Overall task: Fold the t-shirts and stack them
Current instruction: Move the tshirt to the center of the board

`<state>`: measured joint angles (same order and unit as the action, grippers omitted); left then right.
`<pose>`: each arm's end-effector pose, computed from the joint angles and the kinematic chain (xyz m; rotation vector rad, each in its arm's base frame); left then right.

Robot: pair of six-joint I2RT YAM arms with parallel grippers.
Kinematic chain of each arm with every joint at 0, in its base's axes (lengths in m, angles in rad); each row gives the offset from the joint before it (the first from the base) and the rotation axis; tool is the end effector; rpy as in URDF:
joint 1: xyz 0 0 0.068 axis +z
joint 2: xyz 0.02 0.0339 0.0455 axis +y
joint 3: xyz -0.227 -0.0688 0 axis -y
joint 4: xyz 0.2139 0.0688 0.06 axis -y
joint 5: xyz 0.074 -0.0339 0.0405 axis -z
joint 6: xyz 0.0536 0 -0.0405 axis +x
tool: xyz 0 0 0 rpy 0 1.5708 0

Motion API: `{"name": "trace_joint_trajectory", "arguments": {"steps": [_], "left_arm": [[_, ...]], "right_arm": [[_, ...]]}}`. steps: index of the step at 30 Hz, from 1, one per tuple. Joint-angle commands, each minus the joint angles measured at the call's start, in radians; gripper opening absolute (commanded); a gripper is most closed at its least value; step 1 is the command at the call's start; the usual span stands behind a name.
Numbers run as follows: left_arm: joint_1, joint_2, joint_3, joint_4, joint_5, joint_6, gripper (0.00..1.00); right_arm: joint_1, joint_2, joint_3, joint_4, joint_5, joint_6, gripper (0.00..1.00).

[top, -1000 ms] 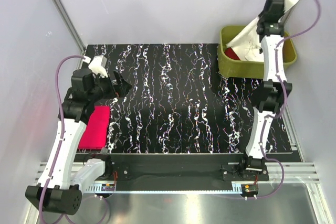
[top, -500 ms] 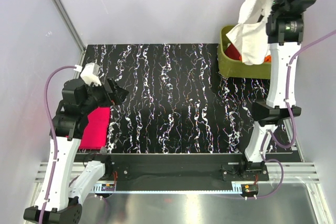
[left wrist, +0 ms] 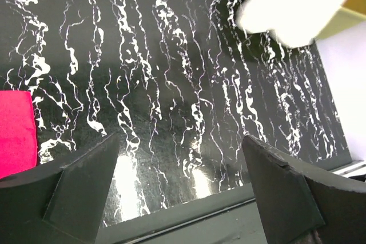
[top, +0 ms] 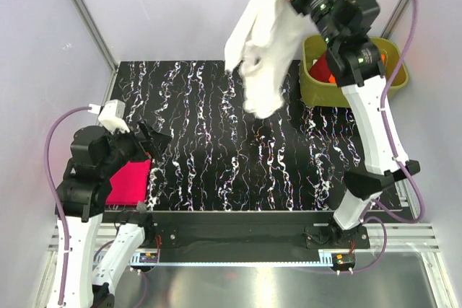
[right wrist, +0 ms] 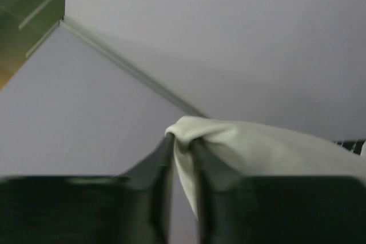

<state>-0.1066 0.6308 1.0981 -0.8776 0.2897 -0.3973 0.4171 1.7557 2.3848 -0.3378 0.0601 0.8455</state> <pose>0.1133 -0.0275 0.3473 -0.1007 2.0122 -0.6111 0.2953 0.1273 0.5476 0.3406 1.3089 1.0390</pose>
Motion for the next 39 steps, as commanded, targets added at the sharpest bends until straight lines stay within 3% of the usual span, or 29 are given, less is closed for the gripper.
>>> {"name": "trace_joint_trajectory", "arguments": {"steps": [1,3,6,7,10,14,17,20,22,23,26,28,32,39], "left_arm": [[0.005,-0.005,0.042,-0.009,-0.018,-0.034,0.94],[0.005,-0.005,0.034,-0.015,-0.029,-0.05,0.93],[0.005,0.0,-0.015,-0.009,-0.024,-0.083,0.89],[0.005,0.004,-0.029,0.005,-0.014,-0.089,0.88],[0.002,0.059,-0.067,0.046,0.005,-0.113,0.82],[-0.031,0.219,-0.089,0.077,-0.006,-0.143,0.75],[-0.131,0.384,-0.07,0.117,-0.069,-0.115,0.77],[-0.173,0.567,-0.06,0.169,-0.118,-0.097,0.82],[-0.16,0.624,-0.079,0.21,-0.193,-0.113,0.83],[-0.144,0.676,-0.089,0.232,-0.184,-0.114,0.83],[-0.046,0.759,-0.116,0.293,-0.126,-0.129,0.79],[0.014,0.788,-0.13,0.311,-0.093,-0.135,0.76],[0.03,0.858,-0.13,0.353,-0.122,-0.117,0.75],[0.059,0.997,-0.101,0.312,-0.196,-0.109,0.73]], "right_arm": [[0.032,-0.085,-0.167,-0.168,-0.245,0.087,0.41],[0.034,-0.123,-0.29,-0.254,-0.305,0.052,0.59],[0.038,-0.223,-0.6,-0.358,-0.342,-0.035,0.76],[0.04,-0.251,-0.681,-0.35,-0.339,-0.057,0.78],[0.038,-0.341,-1.009,-0.316,-0.325,-0.098,0.74],[0.054,-0.38,-1.183,-0.262,-0.35,-0.109,0.58],[0.071,-0.352,-1.237,-0.213,-0.379,-0.124,0.5],[0.084,-0.273,-1.243,-0.162,-0.416,-0.135,0.5],[0.086,-0.222,-1.228,-0.116,-0.43,-0.126,0.56],[0.084,-0.173,-1.215,-0.107,-0.428,-0.134,0.64],[0.086,-0.089,-1.145,-0.127,-0.387,-0.169,0.7],[0.086,-0.046,-1.107,-0.119,-0.423,-0.168,0.71],[0.091,0.082,-1.066,-0.095,-0.548,-0.1,0.73],[0.127,0.16,-1.047,-0.083,-0.56,-0.109,0.73]]}}
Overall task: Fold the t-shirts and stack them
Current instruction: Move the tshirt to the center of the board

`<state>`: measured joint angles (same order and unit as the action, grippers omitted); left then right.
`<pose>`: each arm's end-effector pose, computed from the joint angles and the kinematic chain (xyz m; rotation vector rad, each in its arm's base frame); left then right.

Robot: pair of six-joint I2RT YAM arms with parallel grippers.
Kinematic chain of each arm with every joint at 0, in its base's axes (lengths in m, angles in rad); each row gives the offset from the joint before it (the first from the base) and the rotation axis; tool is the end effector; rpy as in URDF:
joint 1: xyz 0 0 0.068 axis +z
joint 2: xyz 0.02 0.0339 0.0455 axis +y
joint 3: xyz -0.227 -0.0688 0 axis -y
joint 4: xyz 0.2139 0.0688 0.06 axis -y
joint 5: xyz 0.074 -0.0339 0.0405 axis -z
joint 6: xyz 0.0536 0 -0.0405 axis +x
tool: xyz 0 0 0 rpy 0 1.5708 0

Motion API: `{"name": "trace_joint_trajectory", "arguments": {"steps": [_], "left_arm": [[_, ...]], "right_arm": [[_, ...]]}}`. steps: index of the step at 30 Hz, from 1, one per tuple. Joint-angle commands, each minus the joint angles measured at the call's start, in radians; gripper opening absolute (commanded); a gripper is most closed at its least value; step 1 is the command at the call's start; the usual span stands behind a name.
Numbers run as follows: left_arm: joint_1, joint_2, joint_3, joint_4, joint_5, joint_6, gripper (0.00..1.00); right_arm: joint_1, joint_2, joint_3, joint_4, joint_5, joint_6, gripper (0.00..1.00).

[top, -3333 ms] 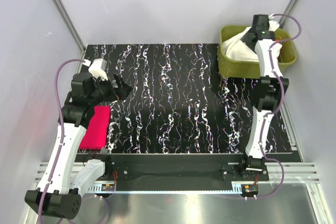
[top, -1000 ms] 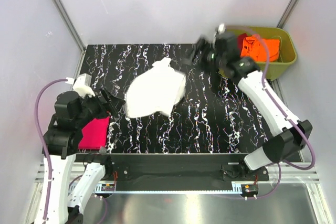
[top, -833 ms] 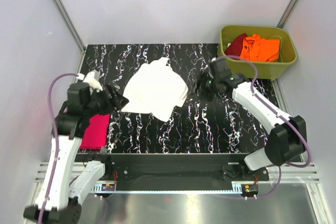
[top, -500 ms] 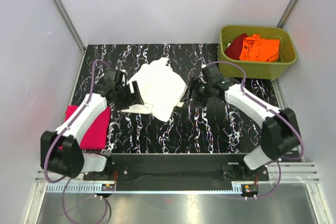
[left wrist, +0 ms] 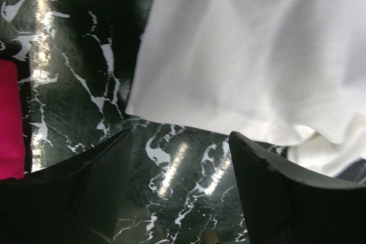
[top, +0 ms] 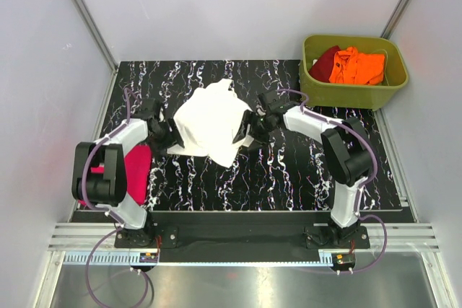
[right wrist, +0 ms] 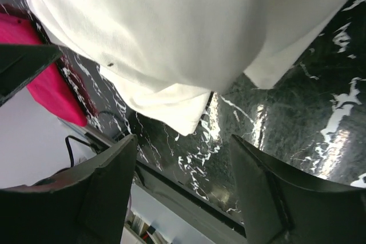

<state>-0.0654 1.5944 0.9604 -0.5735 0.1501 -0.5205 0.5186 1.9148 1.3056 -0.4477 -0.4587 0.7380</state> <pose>0.2772 -0.0262 0.1434 -0.5974 2.7521 -0.3521 0.3064 0.2022 0.1477 0.1374 2.8342 0.9723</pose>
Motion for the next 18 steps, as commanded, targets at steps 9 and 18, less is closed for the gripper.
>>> {"name": "trace_joint_trajectory", "arguments": {"steps": [9,18], "left_arm": [[0.038,0.121,0.064,0.05,-0.052,0.03,0.72],[0.039,0.128,0.061,0.075,0.008,0.031,0.23]], "right_arm": [[0.09,0.096,0.029,0.009,-0.032,-0.017,0.63],[0.139,0.191,0.135,-0.092,0.025,-0.046,0.52]]}}
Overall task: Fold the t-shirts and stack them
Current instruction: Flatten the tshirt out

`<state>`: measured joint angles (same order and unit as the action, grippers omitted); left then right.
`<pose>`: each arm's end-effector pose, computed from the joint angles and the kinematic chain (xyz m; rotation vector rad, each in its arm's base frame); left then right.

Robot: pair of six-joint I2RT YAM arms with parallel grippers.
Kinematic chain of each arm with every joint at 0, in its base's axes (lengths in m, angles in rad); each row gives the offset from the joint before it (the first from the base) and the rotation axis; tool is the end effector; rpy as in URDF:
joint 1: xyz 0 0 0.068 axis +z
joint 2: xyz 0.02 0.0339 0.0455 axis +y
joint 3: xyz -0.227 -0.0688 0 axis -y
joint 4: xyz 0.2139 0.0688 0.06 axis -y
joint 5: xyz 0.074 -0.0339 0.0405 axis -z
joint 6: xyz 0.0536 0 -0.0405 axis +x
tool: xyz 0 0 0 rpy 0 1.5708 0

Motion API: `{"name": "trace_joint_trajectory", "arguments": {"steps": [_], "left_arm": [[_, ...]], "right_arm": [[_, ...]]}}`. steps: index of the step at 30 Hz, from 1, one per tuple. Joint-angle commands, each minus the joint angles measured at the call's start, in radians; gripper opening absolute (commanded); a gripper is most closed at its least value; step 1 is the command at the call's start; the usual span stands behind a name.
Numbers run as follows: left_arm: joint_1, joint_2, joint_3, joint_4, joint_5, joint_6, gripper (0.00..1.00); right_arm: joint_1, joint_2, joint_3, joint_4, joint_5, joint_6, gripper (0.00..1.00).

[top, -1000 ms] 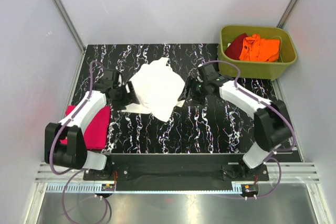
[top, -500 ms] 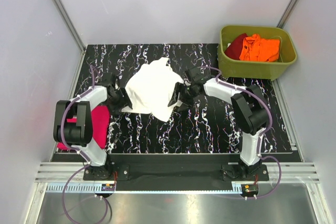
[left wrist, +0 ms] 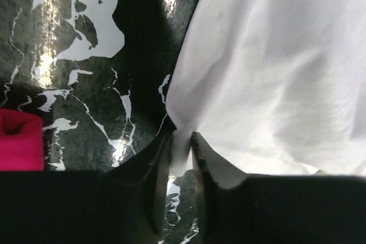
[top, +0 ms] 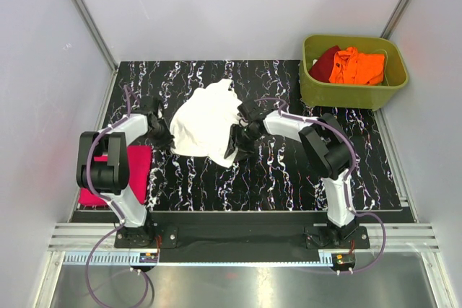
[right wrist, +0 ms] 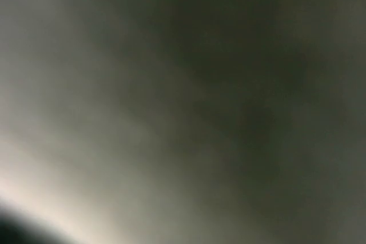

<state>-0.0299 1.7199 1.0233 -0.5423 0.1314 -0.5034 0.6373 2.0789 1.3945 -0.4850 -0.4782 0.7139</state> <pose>0.2974 -0.0159 0.1266 -0.6357 2.7683 -0.3056 0.2920 0.2469 0.1112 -0.0336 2.9830 0.9458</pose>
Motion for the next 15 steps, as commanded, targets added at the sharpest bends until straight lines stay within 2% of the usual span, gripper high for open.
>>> {"name": "trace_joint_trajectory", "arguments": {"steps": [1,3,4,6,7,9,15], "left_arm": [[0.004,-0.009,-0.006,0.045,0.03,0.012,0.17],[0.004,-0.026,-0.017,0.042,0.042,0.009,0.0],[0.004,-0.054,-0.015,0.036,0.043,0.005,0.0],[0.004,-0.092,-0.022,0.025,0.048,-0.01,0.0],[0.004,-0.144,-0.028,0.025,0.053,-0.02,0.0],[0.002,-0.207,-0.043,0.016,0.065,-0.05,0.0],[0.002,-0.512,-0.051,-0.028,0.109,-0.104,0.0]], "right_arm": [[0.019,0.026,0.04,-0.056,0.058,-0.013,0.5],[0.019,0.014,0.022,-0.046,0.087,-0.004,0.41],[0.019,0.004,0.018,-0.041,0.119,0.004,0.3],[0.018,-0.006,0.012,-0.037,0.159,0.018,0.19],[0.019,-0.025,0.008,-0.032,0.193,0.025,0.09],[0.019,-0.043,0.026,-0.043,0.219,0.016,0.0],[0.019,-0.238,0.099,-0.132,0.363,-0.086,0.0]]}}
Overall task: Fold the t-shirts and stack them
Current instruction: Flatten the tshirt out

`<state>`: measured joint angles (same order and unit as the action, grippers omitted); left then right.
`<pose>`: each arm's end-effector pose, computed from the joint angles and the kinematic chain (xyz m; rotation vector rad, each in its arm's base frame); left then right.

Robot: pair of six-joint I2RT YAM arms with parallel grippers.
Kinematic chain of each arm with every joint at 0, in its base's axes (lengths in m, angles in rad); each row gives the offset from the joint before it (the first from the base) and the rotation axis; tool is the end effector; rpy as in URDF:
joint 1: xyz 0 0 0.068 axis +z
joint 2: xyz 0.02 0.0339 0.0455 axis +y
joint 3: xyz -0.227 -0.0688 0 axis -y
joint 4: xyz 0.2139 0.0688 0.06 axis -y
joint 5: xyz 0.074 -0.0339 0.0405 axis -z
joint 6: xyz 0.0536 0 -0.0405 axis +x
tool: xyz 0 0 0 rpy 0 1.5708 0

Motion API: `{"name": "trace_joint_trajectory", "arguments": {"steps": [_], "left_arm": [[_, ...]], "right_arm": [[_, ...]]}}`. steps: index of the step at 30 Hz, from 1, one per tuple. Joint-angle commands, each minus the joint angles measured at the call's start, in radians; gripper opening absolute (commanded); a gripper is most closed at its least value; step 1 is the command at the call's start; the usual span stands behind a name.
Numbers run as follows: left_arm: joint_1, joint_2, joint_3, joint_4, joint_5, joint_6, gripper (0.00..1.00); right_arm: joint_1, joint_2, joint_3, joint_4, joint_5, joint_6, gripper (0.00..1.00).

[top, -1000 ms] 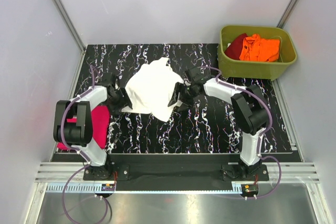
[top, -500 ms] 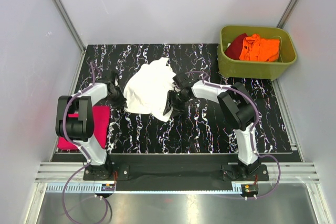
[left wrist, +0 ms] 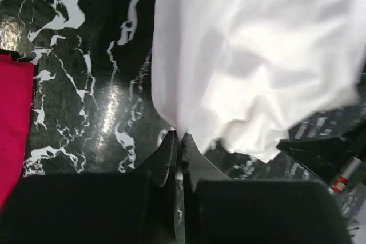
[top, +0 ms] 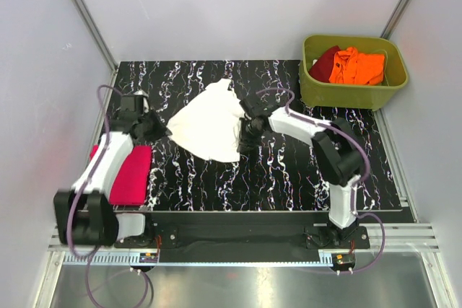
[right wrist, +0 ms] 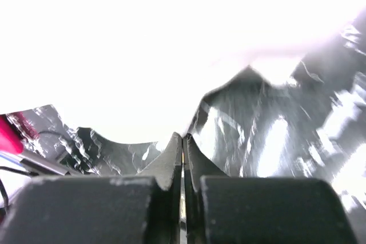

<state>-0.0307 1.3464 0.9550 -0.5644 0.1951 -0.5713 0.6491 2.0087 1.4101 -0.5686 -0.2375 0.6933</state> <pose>0.2627 -0.0185 0.2053 -0.6091 2.4972 -0.4820 0.2921 0.2375 0.1322 -0.0067 2.9042 0.6407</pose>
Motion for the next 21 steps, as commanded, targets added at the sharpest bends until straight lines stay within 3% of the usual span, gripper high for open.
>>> {"name": "trace_joint_trajectory", "arguments": {"steps": [1,10,21], "left_arm": [[0.003,-0.215,0.039,-0.011,0.047,-0.036,0.0],[0.003,-0.447,0.311,-0.054,0.092,0.002,0.0],[0.003,-0.391,0.79,-0.04,0.222,0.018,0.0]], "right_arm": [[0.007,-0.236,0.095,-0.056,0.148,-0.087,0.0],[0.006,-0.586,0.19,-0.053,0.26,-0.135,0.0],[0.007,-0.778,0.371,0.064,0.198,-0.183,0.0]]}}
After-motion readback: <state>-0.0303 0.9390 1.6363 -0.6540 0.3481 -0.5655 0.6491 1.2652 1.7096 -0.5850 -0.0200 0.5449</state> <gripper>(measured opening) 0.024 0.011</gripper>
